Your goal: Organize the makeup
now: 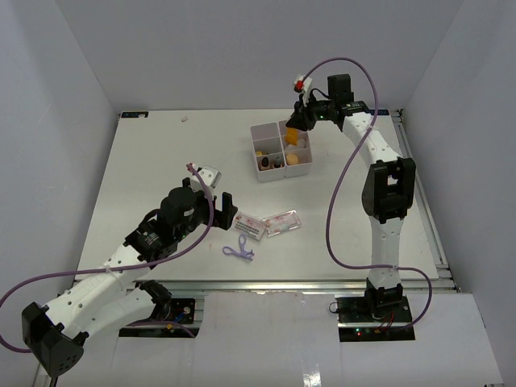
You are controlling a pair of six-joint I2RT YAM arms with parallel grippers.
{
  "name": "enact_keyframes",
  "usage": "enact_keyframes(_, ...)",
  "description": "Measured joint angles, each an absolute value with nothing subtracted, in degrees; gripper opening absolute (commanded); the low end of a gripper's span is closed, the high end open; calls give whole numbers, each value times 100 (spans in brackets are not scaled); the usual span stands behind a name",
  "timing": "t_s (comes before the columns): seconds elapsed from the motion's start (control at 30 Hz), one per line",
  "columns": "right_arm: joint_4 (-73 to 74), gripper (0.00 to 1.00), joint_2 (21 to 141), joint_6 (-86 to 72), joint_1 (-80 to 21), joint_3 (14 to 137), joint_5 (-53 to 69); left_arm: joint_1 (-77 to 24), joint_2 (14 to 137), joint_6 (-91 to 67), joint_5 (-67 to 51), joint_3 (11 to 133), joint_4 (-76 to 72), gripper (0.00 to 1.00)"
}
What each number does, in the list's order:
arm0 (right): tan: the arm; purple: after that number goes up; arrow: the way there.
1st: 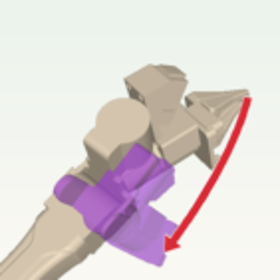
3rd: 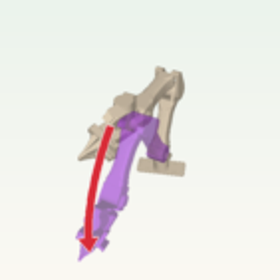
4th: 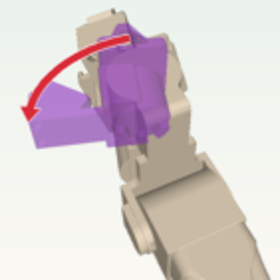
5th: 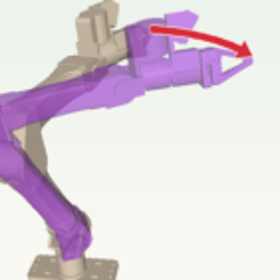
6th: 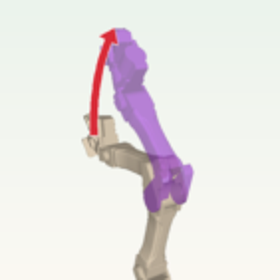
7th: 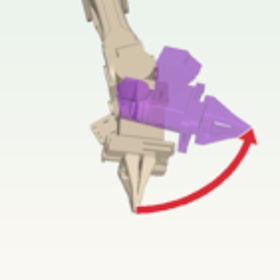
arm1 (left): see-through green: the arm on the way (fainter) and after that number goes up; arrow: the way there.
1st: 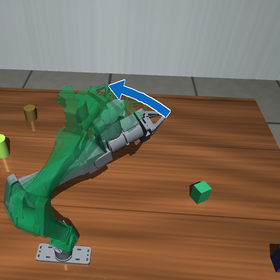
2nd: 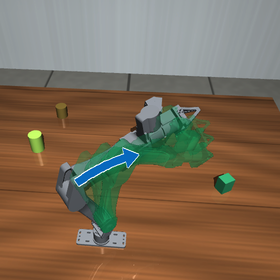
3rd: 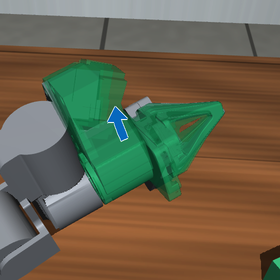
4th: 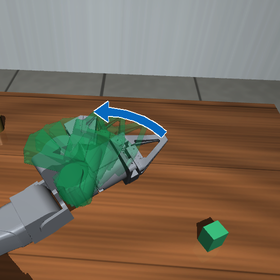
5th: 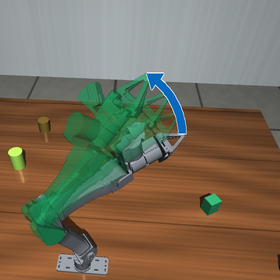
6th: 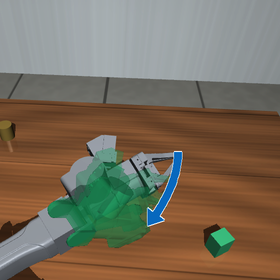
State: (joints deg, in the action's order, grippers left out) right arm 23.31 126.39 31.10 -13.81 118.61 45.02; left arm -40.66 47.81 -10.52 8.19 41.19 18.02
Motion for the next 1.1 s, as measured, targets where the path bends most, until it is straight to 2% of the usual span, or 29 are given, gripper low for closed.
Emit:
enact_keyframes(0.4, 2556, 12, 12564, 4602, -1697, 11541, 4328, -4066, 4818, -1052, 821, 4105, 1800, 98)
enact_keyframes(0.47, 2593, 21, 12558, 4719, -1699, 11525, 4335, -4066, 4840, -1052, 821, 4104, 1800, 98)
enact_keyframes(0.63, 2503, 30, 12556, 4646, -1706, 11392, 4254, -4066, 4849, -1055, 819, 4099, 1800, 98)
enact_keyframes(0.87, 2064, 56, 12497, 4097, -1696, 10941, 3942, -4066, 4855, -1055, 802, 4097, 1797, 98)
enact_keyframes(1.1, 1880, 64, 12267, 3388, -1584, 10800, 3747, -4063, 5029, -1060, 593, 4097, 1763, 98)
